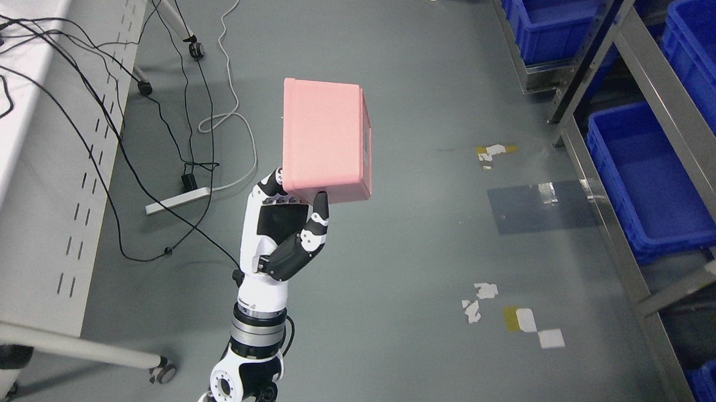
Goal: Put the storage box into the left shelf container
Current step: 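Hold the pink box up in the left hand while turning toward the rack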
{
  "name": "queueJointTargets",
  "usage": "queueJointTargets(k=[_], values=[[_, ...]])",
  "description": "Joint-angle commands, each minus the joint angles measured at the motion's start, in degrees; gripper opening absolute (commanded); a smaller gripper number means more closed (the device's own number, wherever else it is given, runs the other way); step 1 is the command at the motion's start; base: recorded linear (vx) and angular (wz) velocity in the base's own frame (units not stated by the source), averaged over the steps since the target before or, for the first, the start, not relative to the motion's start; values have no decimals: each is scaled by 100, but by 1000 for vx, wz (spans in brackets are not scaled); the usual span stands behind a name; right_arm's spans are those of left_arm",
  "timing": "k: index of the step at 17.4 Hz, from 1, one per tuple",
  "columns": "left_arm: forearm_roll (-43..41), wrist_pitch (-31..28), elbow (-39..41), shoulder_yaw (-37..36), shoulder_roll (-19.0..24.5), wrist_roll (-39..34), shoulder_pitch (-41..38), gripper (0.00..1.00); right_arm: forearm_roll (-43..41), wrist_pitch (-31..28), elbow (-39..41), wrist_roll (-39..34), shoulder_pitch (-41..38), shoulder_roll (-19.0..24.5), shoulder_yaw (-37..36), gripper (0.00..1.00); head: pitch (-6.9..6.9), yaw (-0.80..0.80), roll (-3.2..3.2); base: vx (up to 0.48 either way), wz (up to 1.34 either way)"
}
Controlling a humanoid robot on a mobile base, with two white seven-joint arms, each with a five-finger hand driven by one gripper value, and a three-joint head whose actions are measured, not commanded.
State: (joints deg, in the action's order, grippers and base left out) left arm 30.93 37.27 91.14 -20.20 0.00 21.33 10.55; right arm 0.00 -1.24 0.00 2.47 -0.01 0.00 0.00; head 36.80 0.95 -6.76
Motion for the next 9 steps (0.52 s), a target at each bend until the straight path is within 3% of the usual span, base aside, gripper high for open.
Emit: queueJointTargets(k=[1,9], values=[[0,-1,27,25,100,108,-123,1,9,1,100,0,-52,-100,-26,100,0,0,0,568,60],[0,0,18,-195,100,451,-317,2,9,1,100,0,-52,-100,-26,100,0,0,0,601,-11]])
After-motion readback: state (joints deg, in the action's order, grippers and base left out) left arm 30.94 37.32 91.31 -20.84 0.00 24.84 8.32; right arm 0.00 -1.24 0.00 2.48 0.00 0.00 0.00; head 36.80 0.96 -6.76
